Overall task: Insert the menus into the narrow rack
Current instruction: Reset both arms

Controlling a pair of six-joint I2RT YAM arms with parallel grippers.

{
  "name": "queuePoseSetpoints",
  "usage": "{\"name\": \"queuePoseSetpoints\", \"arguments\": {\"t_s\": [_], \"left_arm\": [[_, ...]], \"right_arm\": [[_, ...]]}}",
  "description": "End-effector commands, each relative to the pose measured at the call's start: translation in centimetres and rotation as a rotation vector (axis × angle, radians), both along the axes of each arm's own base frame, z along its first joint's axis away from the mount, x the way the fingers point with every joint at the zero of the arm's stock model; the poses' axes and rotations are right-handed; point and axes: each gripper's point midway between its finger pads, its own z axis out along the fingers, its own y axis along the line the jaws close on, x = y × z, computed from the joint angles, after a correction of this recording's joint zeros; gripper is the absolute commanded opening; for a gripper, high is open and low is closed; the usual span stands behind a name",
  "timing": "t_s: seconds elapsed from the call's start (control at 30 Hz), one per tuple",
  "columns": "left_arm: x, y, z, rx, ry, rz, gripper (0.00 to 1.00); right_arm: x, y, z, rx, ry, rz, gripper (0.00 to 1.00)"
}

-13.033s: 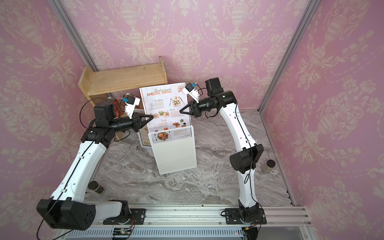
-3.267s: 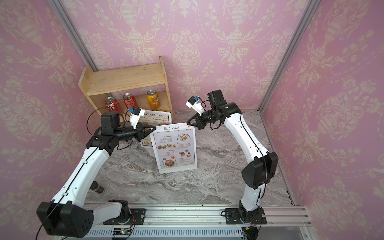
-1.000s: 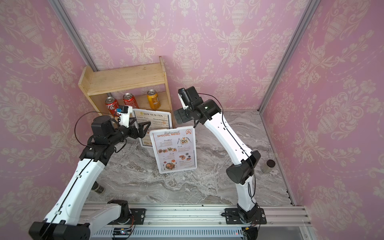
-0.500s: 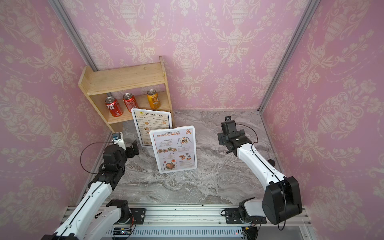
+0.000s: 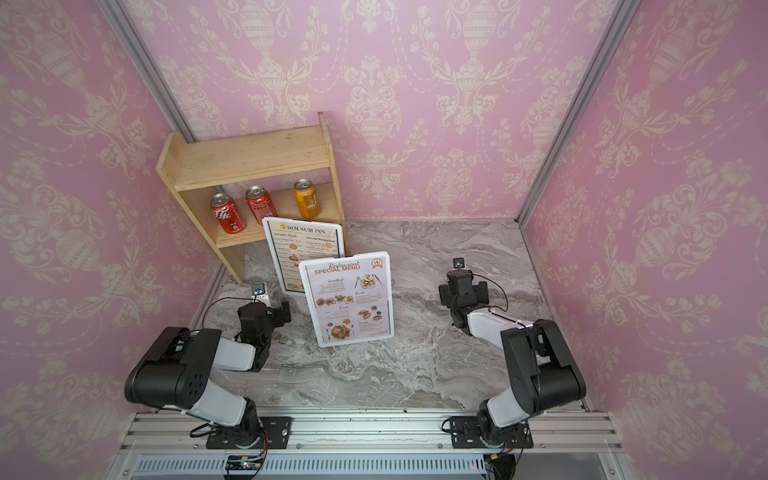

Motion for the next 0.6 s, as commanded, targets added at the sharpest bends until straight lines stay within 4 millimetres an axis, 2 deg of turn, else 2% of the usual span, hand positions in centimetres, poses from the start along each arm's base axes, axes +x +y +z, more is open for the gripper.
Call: {"name": "queuePoseSetpoints", "arguments": {"t_s": [0.0,0.03,0.1,0.17,0.2,0.23,0.3,0.4,0.57], "left_arm": [[1.9,-0.6,3.7,0.003,-0.162,-0.059,0.99],[2.2,-0.2,3.6,0.001,-0.126,-0.034,0.99],[3.2,-1.0,2.9,0.012,-0.079,-0.084,0.99],[2.7,-1.0,3.1,0.011,-0.106,-0.082,0.99],[2.5,-0.7,3.2,0.008,-0.122,-0.065,0.99],[2.7,-0.2,3.4,0.013,-0.131,-0.038,0.99],[3.4,0.9,2.8,-0.025,-0.068,0.006,0.99],[3.2,0.6,2.5,-0.041,-0.065,-0.026,0.99],[3.1,-0.2,2.9,-0.025,-0.093,-0.064,0.99]], "right_arm": [[1.5,-0.6,2.5,0.097,-0.173,0.001,1.00],[0.7,-1.0,2.4,0.147,-0.208,0.012,1.00],[-0.7,-1.1,2.9,0.219,-0.318,0.058,1.00],[-2.3,-2.7,2.8,0.229,-0.428,-0.008,1.00],[-1.8,-2.5,2.8,0.230,-0.422,0.005,1.00],[-1.0,-1.4,2.5,0.227,-0.356,0.059,1.00],[-0.2,0.0,1.8,0.241,-0.289,0.139,1.00],[-0.6,-2.0,2.1,0.227,-0.328,0.021,1.00],[-0.6,-2.1,2.2,0.225,-0.329,0.016,1.00]]}}
